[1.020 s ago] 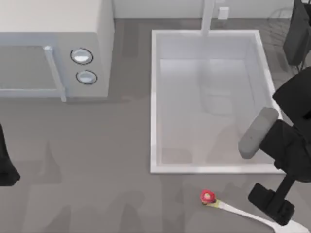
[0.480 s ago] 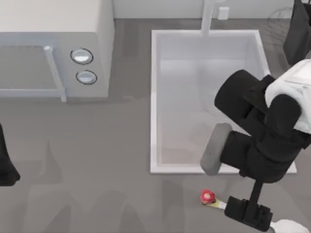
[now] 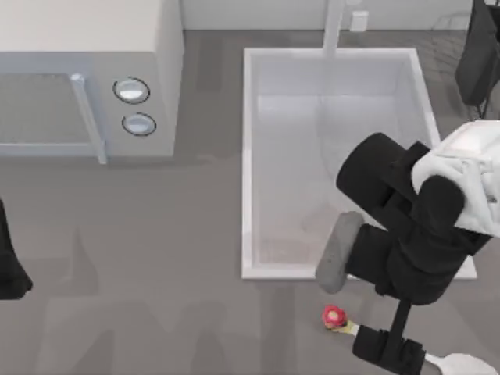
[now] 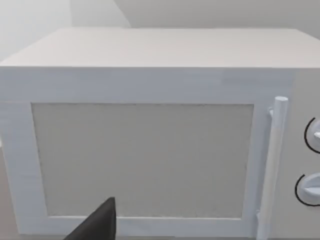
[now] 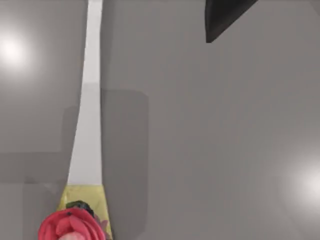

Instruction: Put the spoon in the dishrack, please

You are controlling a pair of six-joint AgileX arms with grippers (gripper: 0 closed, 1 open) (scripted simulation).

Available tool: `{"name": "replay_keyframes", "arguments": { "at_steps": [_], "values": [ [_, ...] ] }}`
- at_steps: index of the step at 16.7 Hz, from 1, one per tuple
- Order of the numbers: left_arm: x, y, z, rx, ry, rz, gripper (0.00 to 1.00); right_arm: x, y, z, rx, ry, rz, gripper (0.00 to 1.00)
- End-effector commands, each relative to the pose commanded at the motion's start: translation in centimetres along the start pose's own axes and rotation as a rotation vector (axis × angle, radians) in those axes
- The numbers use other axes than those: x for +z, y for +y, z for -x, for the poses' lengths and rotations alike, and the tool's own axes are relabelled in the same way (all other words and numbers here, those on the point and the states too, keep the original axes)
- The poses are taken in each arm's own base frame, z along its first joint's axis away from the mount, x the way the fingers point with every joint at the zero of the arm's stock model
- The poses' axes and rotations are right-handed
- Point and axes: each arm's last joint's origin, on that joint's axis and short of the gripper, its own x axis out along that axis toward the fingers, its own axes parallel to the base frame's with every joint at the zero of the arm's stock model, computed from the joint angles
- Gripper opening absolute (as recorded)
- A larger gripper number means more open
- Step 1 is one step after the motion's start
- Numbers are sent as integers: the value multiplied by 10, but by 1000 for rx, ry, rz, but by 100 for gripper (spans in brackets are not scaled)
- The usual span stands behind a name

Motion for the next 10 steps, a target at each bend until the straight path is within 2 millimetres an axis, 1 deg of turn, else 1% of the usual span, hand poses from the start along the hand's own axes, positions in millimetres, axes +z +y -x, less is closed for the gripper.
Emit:
{"name": "replay_keyframes", "arguments": {
  "at_steps": [4, 6, 8, 10],
  "values": [
    [0, 0, 0, 0, 0, 0, 100, 1, 0, -48, -4, -9, -1, 100],
    [0, 0, 0, 0, 0, 0, 100, -1, 1, -64, -1, -3, 0, 100],
    [0, 0, 0, 0, 0, 0, 100, -3, 2, -71, 0, 0, 0, 100],
    [0, 0, 0, 0, 0, 0, 100, -3, 2, -71, 0, 0, 0, 100]
  ]
}}
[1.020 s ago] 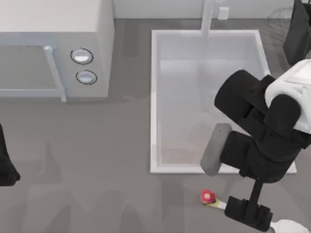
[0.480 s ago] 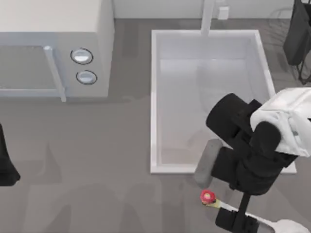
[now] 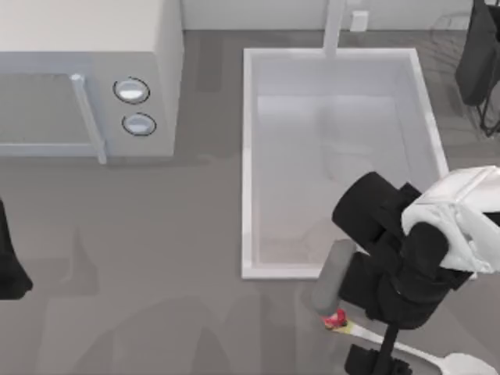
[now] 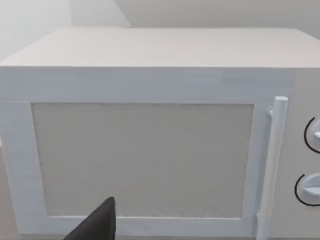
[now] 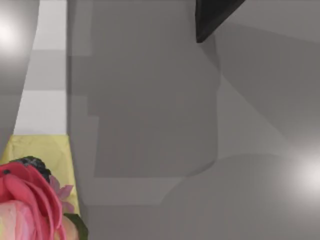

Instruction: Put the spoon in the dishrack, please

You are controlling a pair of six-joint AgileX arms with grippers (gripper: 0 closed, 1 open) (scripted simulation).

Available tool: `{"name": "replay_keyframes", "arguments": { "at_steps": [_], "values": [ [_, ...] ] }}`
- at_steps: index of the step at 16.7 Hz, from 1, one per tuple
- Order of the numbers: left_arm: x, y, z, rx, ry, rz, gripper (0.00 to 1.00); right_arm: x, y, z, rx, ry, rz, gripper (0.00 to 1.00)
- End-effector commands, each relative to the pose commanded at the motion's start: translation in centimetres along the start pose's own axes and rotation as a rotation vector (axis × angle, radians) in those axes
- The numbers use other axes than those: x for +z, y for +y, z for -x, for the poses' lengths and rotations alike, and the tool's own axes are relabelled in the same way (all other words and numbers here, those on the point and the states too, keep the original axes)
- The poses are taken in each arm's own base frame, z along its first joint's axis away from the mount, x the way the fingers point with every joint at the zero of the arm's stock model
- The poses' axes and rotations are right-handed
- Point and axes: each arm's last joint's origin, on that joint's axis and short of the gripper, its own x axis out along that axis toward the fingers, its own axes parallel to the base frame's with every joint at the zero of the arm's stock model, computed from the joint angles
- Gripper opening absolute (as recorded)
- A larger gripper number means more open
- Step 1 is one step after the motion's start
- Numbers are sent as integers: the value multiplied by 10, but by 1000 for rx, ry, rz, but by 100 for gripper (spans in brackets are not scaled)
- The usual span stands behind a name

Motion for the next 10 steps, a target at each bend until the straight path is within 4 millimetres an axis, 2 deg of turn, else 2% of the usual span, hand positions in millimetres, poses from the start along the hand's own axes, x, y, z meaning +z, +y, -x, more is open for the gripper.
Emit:
{"name": "replay_keyframes", "arguments": {
  "at_steps": [1, 10],
  "values": [
    [0, 0, 0, 0, 0, 0, 100, 0, 0, 0, 0, 0, 0, 100],
    [0, 0, 0, 0, 0, 0, 100, 0, 0, 0, 0, 0, 0, 32]
  ]
}}
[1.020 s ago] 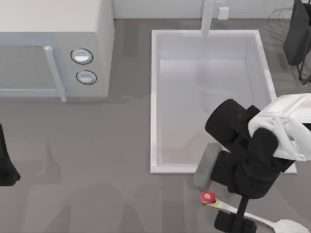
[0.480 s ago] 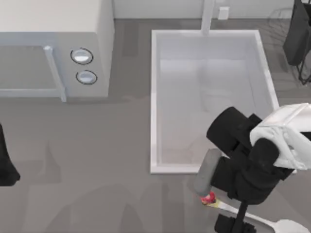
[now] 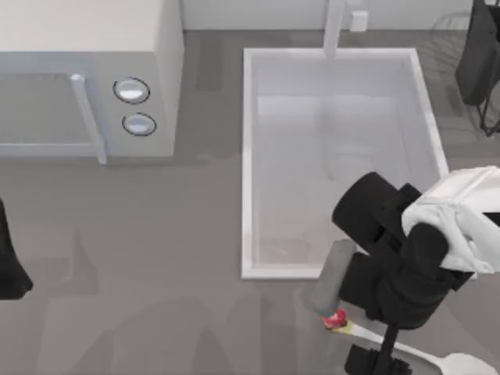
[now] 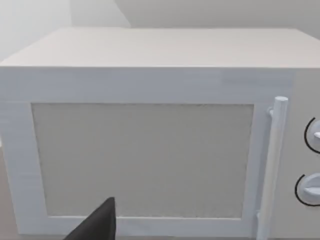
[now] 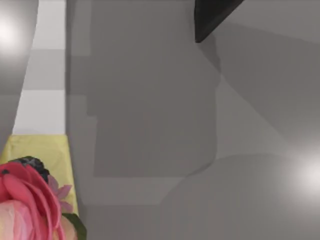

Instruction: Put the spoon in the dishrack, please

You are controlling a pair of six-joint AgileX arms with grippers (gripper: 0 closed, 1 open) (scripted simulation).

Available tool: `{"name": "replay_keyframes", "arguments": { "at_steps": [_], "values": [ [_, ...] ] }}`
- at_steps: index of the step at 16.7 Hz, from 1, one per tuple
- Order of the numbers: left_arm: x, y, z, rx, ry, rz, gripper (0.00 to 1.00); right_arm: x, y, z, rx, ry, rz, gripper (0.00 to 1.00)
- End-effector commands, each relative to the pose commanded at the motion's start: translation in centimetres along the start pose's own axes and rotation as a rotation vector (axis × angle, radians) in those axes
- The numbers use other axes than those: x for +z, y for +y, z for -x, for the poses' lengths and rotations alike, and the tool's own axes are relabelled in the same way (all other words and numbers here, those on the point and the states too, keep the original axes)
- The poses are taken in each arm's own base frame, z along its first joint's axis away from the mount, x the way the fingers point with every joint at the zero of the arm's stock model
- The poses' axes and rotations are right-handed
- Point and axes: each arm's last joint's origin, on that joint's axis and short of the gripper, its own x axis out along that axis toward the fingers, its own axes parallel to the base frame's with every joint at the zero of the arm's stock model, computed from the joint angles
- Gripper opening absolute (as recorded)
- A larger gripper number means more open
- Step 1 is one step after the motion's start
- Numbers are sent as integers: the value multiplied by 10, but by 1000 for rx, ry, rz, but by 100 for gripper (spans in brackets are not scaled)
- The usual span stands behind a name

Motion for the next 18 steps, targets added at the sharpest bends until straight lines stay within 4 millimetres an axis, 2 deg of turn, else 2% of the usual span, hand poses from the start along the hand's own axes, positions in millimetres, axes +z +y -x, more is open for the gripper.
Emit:
{"name": "replay_keyframes", "arguments": {
  "at_steps": [4, 5, 12, 13, 16, 18],
  "values": [
    [0, 0, 0, 0, 0, 0, 100, 0, 0, 0, 0, 0, 0, 2],
    [0, 0, 0, 0, 0, 0, 100, 0, 0, 0, 0, 0, 0, 0],
    [0, 0, 0, 0, 0, 0, 100, 0, 0, 0, 0, 0, 0, 0],
    [0, 0, 0, 0, 0, 0, 100, 0, 0, 22, 0, -35, -5, 0],
    [0, 0, 0, 0, 0, 0, 100, 5, -2, 30, -1, -37, -5, 0],
    [0, 0, 0, 0, 0, 0, 100, 13, -6, 48, -3, -41, -7, 0]
  ]
}}
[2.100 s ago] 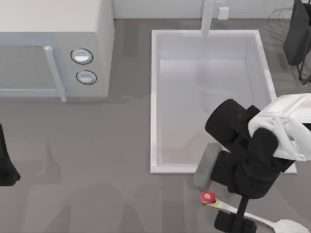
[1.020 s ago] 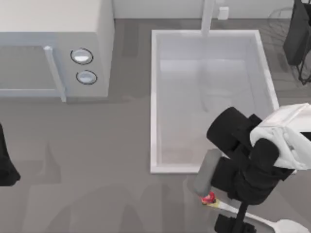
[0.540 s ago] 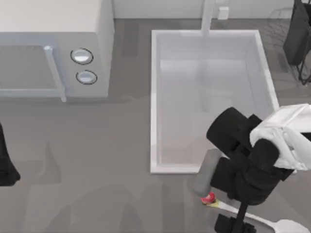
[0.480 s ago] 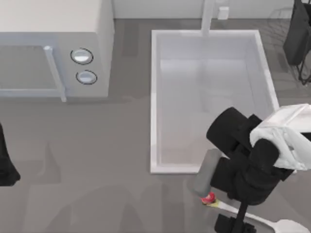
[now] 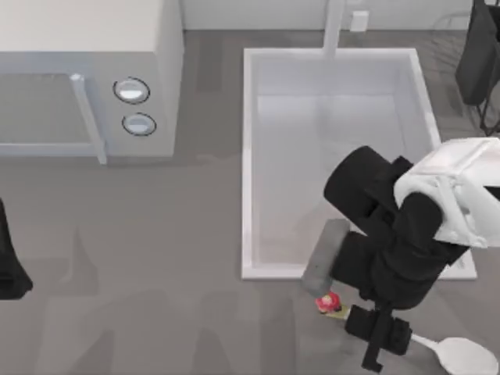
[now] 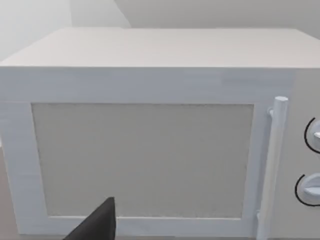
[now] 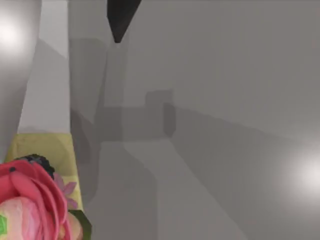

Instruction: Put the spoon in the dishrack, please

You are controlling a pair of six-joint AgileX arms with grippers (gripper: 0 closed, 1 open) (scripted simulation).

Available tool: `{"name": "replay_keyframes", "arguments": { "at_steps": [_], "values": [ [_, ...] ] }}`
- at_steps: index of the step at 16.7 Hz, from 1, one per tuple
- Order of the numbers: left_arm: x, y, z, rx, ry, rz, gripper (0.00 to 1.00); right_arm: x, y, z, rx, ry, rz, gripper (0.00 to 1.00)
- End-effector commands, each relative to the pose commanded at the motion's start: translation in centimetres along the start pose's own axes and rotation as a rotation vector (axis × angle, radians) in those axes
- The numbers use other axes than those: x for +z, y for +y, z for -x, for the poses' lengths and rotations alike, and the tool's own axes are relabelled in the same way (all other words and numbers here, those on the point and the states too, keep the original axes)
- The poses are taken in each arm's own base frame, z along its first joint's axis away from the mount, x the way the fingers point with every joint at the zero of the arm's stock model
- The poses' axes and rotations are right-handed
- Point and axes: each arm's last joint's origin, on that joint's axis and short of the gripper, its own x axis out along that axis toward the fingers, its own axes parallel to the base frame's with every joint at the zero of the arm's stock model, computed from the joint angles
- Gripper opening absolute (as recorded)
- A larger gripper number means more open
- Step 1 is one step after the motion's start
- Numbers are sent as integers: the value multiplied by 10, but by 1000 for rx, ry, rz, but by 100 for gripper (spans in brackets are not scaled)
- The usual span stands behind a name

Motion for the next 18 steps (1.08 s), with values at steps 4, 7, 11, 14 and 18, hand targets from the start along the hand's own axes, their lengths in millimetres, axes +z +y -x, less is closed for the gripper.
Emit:
{"name": "replay_keyframes", "arguments": {
  "at_steps": [4, 7, 11, 14, 18],
  "values": [
    [0, 0, 0, 0, 0, 0, 100, 11, -4, 58, 9, 20, -1, 0],
    [0, 0, 0, 0, 0, 0, 100, 10, -1, 109, 20, 43, 8, 0],
    [0, 0, 0, 0, 0, 0, 100, -1, 4, 163, 9, 18, 6, 0],
    [0, 0, 0, 0, 0, 0, 100, -5, 5, 174, 3, 7, 2, 0],
    [0, 0, 0, 0, 0, 0, 100, -4, 6, 172, 5, 8, 3, 0]
  ]
}}
